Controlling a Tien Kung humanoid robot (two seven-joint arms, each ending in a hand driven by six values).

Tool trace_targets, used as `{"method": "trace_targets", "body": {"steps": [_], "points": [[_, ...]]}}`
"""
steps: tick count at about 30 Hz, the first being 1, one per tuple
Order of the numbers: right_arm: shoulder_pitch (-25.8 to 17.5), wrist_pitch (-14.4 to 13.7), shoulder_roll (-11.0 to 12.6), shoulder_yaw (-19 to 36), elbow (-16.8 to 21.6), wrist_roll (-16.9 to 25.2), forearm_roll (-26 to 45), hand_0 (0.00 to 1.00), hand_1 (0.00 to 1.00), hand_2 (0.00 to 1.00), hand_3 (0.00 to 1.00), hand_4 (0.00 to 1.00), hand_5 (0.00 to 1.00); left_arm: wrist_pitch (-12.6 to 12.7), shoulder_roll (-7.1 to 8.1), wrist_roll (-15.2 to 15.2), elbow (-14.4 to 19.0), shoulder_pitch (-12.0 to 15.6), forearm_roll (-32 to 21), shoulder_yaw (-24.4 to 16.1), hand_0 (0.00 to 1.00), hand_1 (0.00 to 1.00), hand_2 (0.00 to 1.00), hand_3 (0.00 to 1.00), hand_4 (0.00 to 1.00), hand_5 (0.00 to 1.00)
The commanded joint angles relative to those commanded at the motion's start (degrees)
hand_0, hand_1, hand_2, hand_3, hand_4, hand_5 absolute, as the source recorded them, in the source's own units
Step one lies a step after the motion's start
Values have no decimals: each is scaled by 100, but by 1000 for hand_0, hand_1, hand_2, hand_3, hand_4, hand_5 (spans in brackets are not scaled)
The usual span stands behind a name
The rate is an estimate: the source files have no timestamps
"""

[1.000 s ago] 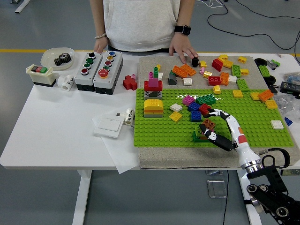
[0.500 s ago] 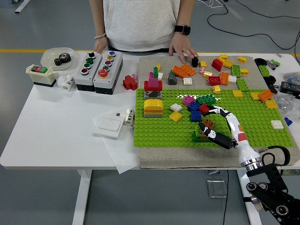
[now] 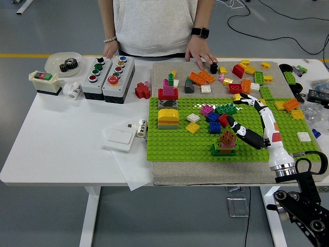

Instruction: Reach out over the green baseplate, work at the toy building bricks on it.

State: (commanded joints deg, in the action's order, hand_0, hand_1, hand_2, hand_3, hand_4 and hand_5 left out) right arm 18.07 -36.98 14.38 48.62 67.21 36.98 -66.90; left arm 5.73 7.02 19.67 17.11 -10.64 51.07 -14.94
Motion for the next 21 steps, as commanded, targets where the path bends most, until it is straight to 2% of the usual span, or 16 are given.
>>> {"method": "trace_targets", "body": {"steps": [1,2,5,7,8,11,13,14,16,19,20,21], "points": [[-35,0,41,26,126,0,25,924,787,846,700,857,500,1,-1,2,0,1,3,-2,486,583,638,580,605,679],[-90,0,116,71,342,0,42,724,709,774,589,695,443,1,-1,6,-1,2,12,-8,485,582,638,579,605,679],[-280,0,331,158,948,0,56,724,709,774,589,695,443,0,3,9,0,6,25,-11,485,582,638,579,605,679],[-454,125,522,167,1432,0,141,724,709,774,589,695,443,0,3,12,-2,12,36,-17,485,582,638,579,605,679],[-495,163,566,175,1627,0,170,688,676,724,548,635,418,1,4,11,-2,13,37,-17,485,582,637,579,605,679],[-831,775,866,295,2333,0,327,688,676,724,548,635,418,13,7,7,-4,28,26,-13,485,582,637,579,605,679],[-891,1046,917,331,2741,-19,358,688,676,724,548,635,418,16,7,7,-5,31,26,-13,485,582,637,579,605,679],[-1052,1294,1055,454,2994,-256,461,678,674,708,545,681,470,19,7,8,-6,36,32,-17,484,580,635,579,604,679],[-1254,1756,1196,633,3451,-692,608,678,674,708,545,681,470,21,10,11,-6,42,43,-21,484,580,635,579,604,679],[-1494,2444,1320,907,3472,-1331,795,678,674,708,545,681,470,18,9,25,-9,48,78,-43,484,580,635,579,604,679],[-1572,2668,1356,995,3472,-1555,846,687,675,732,570,771,522,16,8,29,-10,50,88,-50,483,581,635,579,603,679],[-1626,2928,1381,1048,3472,-1799,868,687,675,732,570,771,522,15,8,30,-10,52,94,-54,483,581,635,579,603,679]]}}
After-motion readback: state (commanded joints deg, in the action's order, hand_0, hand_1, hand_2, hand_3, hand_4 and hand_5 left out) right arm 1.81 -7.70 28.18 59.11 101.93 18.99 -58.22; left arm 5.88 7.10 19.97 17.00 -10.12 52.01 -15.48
